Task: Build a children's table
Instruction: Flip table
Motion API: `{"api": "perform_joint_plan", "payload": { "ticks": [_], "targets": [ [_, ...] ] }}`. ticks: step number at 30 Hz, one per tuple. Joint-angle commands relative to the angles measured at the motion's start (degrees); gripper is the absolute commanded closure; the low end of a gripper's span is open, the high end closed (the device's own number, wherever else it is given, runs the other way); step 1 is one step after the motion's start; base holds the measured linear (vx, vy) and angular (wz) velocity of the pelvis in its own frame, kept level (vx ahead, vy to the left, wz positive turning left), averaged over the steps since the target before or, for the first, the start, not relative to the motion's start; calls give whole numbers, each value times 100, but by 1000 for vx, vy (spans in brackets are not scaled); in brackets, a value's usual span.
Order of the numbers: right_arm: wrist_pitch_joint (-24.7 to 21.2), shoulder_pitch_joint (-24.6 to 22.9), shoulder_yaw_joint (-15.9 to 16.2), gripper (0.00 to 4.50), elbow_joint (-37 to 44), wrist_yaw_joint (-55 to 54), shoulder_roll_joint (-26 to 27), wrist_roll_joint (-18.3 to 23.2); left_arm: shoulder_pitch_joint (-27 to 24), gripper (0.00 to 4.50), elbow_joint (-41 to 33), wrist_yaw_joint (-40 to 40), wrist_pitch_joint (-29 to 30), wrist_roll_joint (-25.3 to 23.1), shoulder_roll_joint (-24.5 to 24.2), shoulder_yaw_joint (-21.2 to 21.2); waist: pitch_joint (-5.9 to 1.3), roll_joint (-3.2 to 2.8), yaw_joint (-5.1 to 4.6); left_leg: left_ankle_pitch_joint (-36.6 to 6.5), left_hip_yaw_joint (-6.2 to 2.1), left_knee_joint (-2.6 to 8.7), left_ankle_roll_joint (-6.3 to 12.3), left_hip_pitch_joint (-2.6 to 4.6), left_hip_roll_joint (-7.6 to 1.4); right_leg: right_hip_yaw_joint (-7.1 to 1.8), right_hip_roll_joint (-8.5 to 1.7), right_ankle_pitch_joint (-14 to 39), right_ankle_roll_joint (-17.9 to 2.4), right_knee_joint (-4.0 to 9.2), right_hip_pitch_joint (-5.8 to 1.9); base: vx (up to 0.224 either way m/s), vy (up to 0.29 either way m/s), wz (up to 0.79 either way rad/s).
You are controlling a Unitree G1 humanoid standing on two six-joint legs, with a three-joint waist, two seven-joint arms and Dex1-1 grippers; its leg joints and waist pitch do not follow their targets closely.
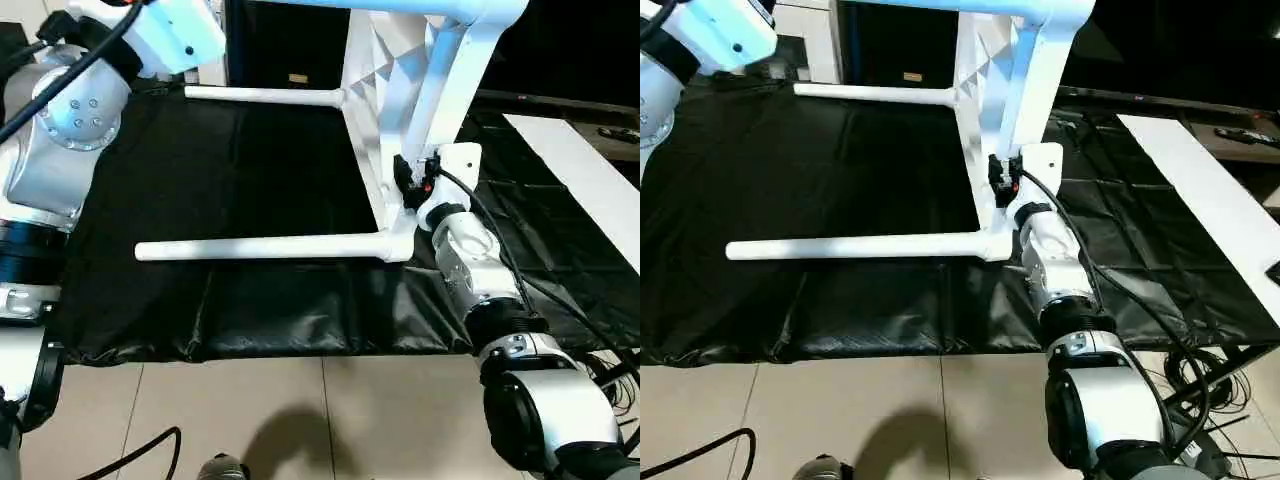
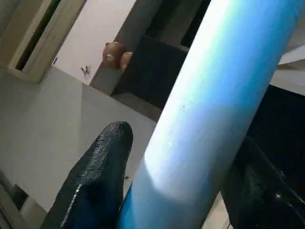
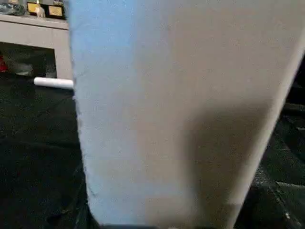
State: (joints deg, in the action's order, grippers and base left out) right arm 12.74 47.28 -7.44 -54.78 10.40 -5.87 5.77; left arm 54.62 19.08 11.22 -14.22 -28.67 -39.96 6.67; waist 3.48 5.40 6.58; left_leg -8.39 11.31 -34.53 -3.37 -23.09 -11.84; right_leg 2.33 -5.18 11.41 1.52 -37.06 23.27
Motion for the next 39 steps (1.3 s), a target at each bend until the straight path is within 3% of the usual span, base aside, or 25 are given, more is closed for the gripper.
{"api": "perform_joint_plan", "payload": {
  "ticks": [1,5,9,10,15,17,19,22,23,27,29,31,32,34,35,37,39],
  "targets": [
    [171,201,108,252,37,239,-123,-106,31,199,102,91,47,285,166,-3,-435,-180,11,-1902,-103,435,-587,244,-120,-145,-252,720,-1064,370,-126,0,0,0],
    [246,297,135,252,116,370,-349,-194,-48,202,71,178,227,701,324,-249,-442,-170,24,-1781,-83,414,-561,244,-111,-147,-245,619,-1102,354,-135,0,0,0],
    [157,514,-39,253,363,562,-845,-70,-280,204,34,178,545,1295,482,-765,-452,-145,33,-1313,-55,375,-349,182,-94,-154,-246,321,-1184,316,-204,0,0,0],
    [128,635,-94,253,458,664,-1111,-50,-422,205,-72,148,721,1527,551,-1014,-474,-151,66,-917,-30,330,-160,154,-81,-161,-238,-48,-1254,272,-231,0,0,0],
    [64,966,-190,253,686,917,-1713,-35,-857,205,-381,-10,1080,1991,740,-1642,-497,-154,161,-298,17,241,253,95,-39,-160,-181,-588,-1334,225,-225,0,0,0],
    [31,1239,-191,254,830,1137,-2091,-76,-1308,207,-592,-126,1319,2252,919,-2056,-468,-145,146,-539,17,258,233,103,-71,-151,-188,-171,-1336,263,-203,0,0,0],
    [21,1329,-172,254,874,1195,-2184,-95,-1504,210,-689,-155,1373,2343,1007,-2165,-467,-164,153,-660,7,265,205,112,-82,-146,-187,47,-1302,283,-193,0,0,0],
    [-55,1603,-93,255,1150,1352,-2425,-163,-2147,213,-1062,-192,1601,2592,1347,-2346,-423,-121,113,-1224,-5,310,-14,140,-111,-143,-188,815,-1102,371,-139,0,0,0],
    [-101,1693,-49,255,1307,1426,-2484,-182,-2422,215,-1212,-163,1708,2669,1507,-2342,-423,-144,121,-1408,-15,317,-69,158,-118,-144,-197,1041,-1025,391,-119,0,0,0],
    [-221,1947,164,256,1648,1578,-2536,-349,-3173,222,-1425,-84,1838,2837,1958,-2153,-391,-95,99,-1841,-31,351,-187,169,-123,-148,-183,1524,-775,463,-69,0,0,0],
    [-363,1990,314,256,1759,1776,-2538,-424,-3411,226,-1482,-96,1850,2819,2090,-2026,-398,-108,112,-1998,-36,347,-218,197,-123,-156,-193,1686,-701,486,-40,0,0,0],
    [-529,1940,560,256,1871,2118,-2566,-529,-3542,235,-1560,-87,1864,2760,2169,-1876,-356,-66,78,-2477,-59,388,-327,216,-126,-151,-168,2087,-533,553,7,0,0,0],
    [-558,1926,611,256,1895,2181,-2572,-550,-3559,239,-1578,-83,1868,2746,2180,-1850,-309,-95,64,-3099,-94,396,-474,308,-123,-134,-175,2681,-422,634,83,0,0,0],
    [-723,1819,745,256,1995,2477,-2514,-474,-3486,245,-1645,-33,1887,2654,2168,-1742,-343,-50,59,-3565,-162,401,-588,367,-117,-120,-198,3046,-268,673,100,0,0,0],
    [-788,1788,756,256,2038,2523,-2498,-441,-3464,250,-1695,-20,1916,2626,2161,-1730,-348,-20,43,-3583,-172,406,-600,362,-118,-109,-193,3013,-264,673,98,0,0,0],
    [-810,1774,728,200,1979,2487,-2462,-452,-3293,254,-1620,46,1857,2545,2028,-1709,-354,-47,21,-3837,-235,448,-710,350,-119,-71,-179,2885,-266,670,85,0,0,0],
    [-816,1770,715,183,1966,2489,-2455,-458,-3251,257,-1588,67,1826,2525,1984,-1698,-367,-37,11,-3986,-253,457,-740,366,-117,-49,-171,2864,-278,671,83,0,0,0]
  ]
}}
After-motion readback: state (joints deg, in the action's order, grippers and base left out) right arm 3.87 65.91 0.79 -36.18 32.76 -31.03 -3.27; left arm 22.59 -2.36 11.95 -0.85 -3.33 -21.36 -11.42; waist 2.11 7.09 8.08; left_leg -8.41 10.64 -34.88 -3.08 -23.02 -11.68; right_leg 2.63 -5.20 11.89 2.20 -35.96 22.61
